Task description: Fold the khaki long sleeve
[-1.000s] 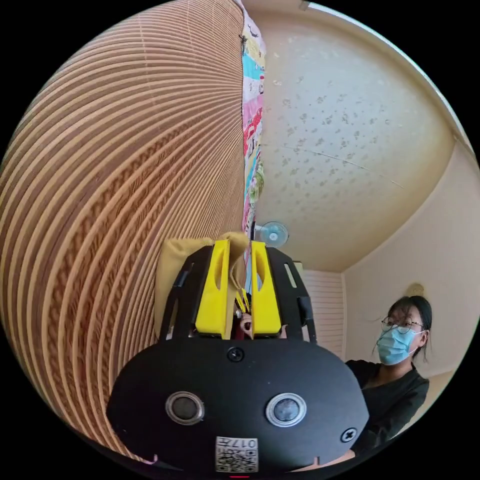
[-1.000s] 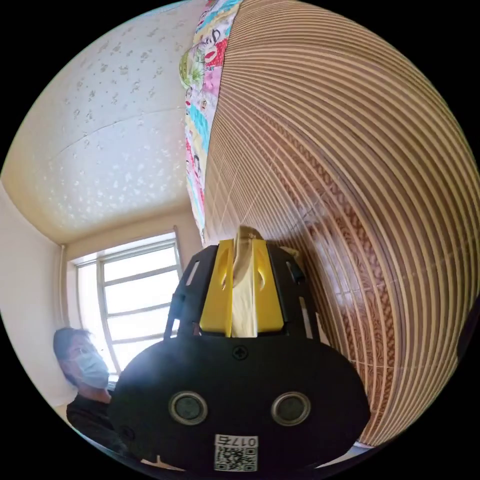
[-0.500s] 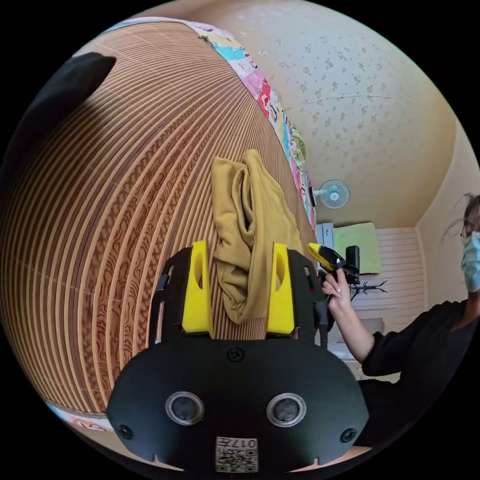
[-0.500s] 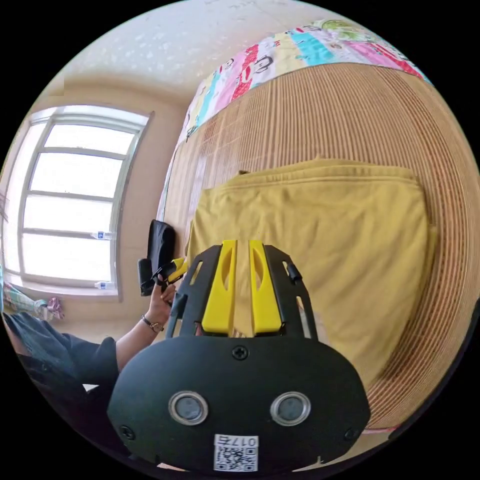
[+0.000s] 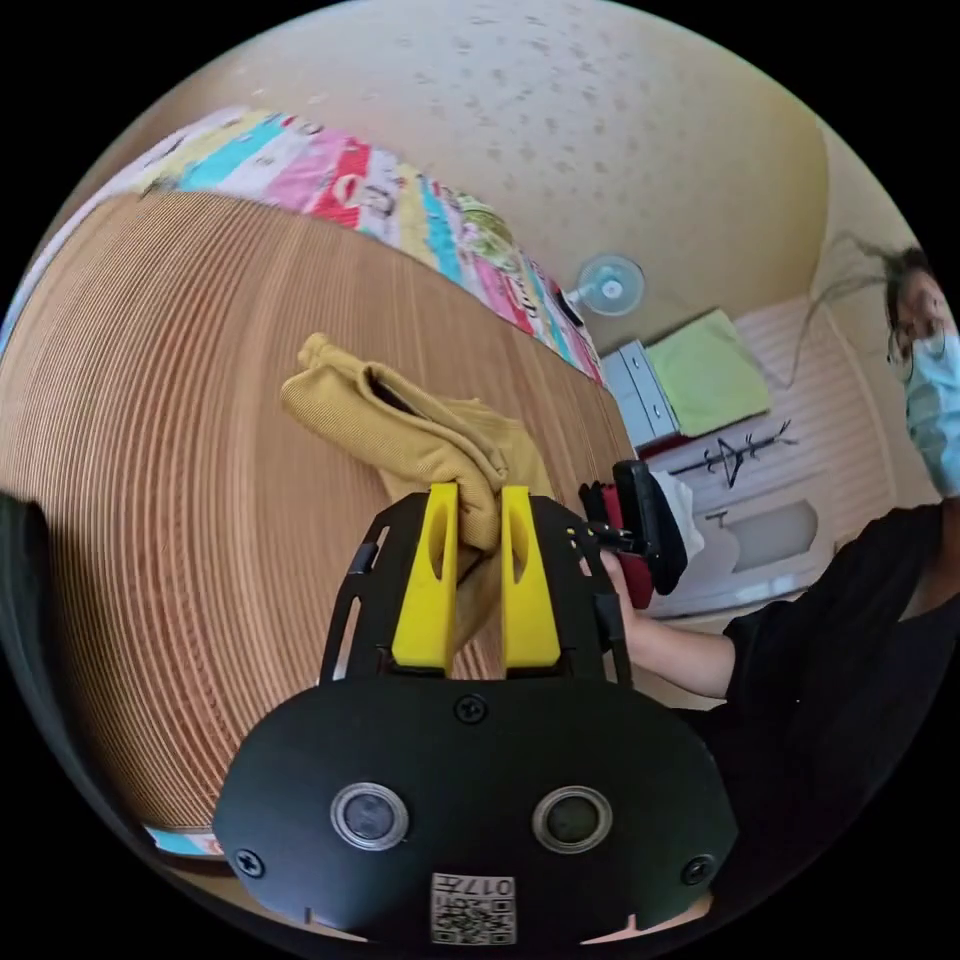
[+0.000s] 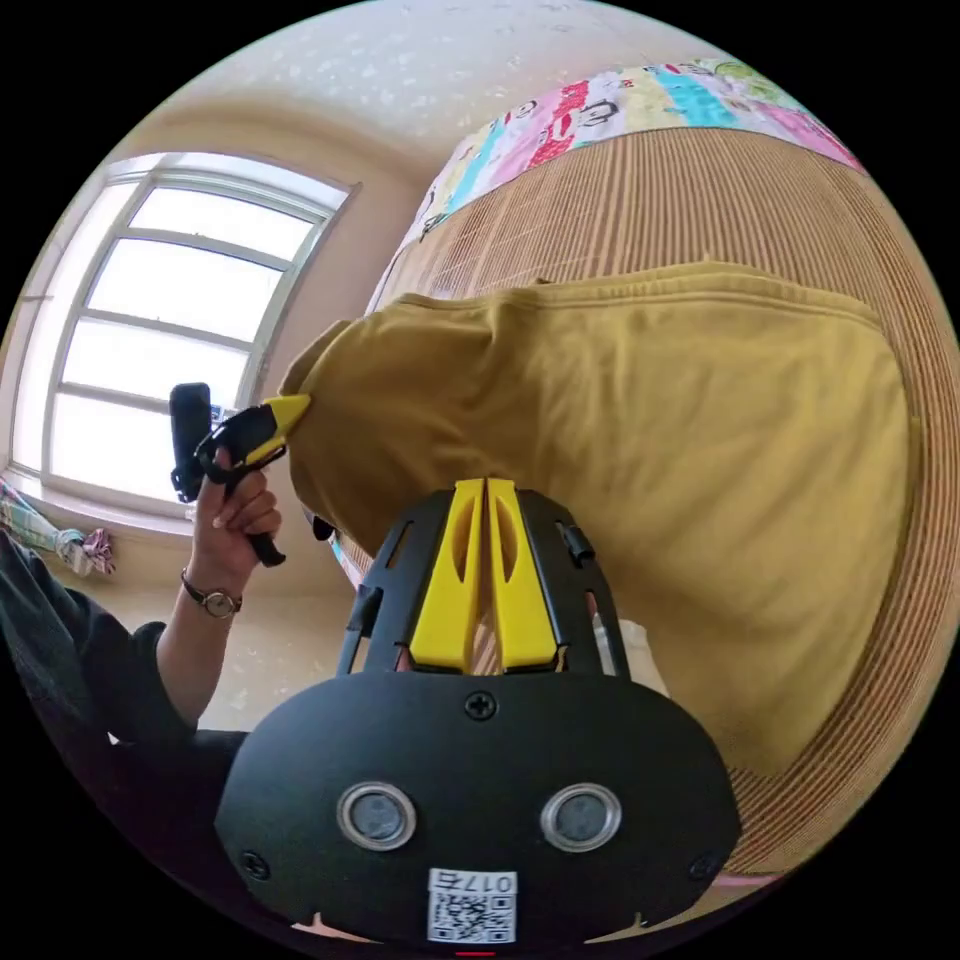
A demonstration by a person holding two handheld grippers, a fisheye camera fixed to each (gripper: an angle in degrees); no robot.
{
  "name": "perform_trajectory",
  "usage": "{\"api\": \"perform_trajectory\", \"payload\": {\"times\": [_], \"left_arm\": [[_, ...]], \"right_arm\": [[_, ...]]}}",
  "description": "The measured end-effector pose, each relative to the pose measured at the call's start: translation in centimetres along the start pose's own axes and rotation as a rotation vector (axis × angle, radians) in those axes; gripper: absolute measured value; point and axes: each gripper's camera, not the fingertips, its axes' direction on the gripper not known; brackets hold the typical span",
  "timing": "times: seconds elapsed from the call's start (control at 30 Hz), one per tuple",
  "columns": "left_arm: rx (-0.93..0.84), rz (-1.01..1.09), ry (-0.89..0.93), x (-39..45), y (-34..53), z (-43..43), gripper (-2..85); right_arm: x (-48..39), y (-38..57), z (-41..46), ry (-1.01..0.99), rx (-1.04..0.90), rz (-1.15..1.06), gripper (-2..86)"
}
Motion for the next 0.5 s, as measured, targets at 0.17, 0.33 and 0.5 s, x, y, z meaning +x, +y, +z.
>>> {"api": "perform_trajectory", "payload": {"times": [0.17,0.33,0.5], "left_arm": [[-0.060,0.189,-0.037,13.4,-1.8,11.5,6.5],[-0.102,0.142,0.091,16.4,1.7,23.8,6.7],[-0.008,0.022,0.177,12.9,5.3,22.5,10.8]], "right_arm": [[4.2,7.5,-10.3,-0.010,0.145,0.138,1.7],[9.3,13.8,-15.1,0.038,0.154,0.326,5.3],[9.6,17.1,-15.4,-0.114,0.107,0.409,9.5]]}}
